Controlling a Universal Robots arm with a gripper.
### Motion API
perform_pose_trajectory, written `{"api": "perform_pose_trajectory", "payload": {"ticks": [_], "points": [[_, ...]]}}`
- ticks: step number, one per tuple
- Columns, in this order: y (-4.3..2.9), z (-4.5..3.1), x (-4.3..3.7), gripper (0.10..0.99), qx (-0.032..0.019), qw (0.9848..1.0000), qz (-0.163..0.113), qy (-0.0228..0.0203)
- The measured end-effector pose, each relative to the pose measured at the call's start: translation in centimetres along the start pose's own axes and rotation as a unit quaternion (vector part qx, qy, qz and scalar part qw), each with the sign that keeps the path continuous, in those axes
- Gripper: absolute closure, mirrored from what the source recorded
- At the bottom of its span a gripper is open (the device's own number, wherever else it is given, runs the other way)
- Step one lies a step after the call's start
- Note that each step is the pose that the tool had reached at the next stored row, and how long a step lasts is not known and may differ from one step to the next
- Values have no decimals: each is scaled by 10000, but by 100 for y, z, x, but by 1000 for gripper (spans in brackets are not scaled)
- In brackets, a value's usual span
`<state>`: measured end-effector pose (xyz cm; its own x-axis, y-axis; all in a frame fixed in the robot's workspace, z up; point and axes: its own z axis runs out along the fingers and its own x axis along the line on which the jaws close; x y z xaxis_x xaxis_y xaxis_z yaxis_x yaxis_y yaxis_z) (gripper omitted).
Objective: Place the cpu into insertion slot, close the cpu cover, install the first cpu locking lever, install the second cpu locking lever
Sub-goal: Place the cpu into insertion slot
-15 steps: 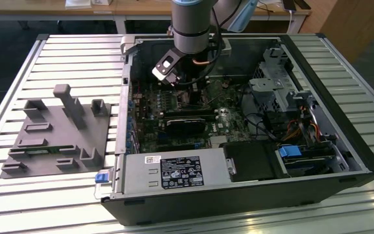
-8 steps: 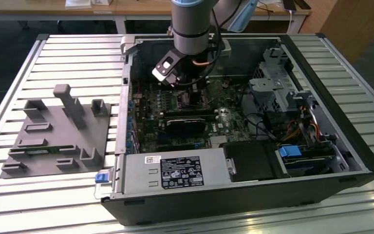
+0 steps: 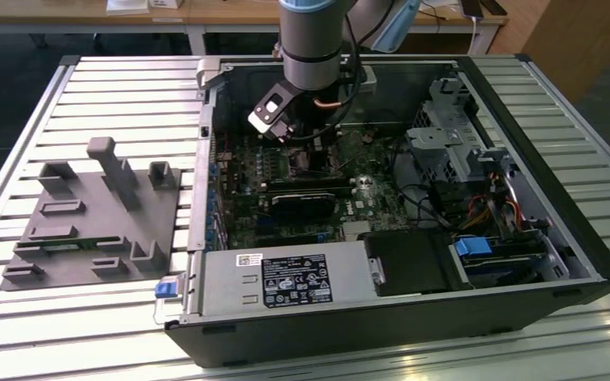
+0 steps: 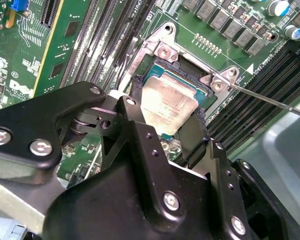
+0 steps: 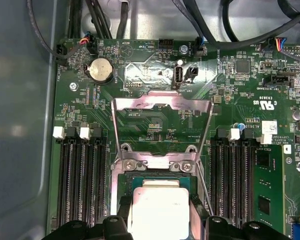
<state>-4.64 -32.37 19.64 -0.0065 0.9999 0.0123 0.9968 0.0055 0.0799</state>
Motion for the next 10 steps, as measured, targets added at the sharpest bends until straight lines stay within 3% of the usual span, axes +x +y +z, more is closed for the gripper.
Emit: {"api": "perform_pose_trajectory", "payload": {"ticks": [3,4,5,10], "points": [[0,6,1,549,-1,10000,0,1],[-8,86,8,549,2,10000,1,-1],[-6,80,10,98,0,10000,2,5],[-6,76,11,98,1,10000,6,23]]}}
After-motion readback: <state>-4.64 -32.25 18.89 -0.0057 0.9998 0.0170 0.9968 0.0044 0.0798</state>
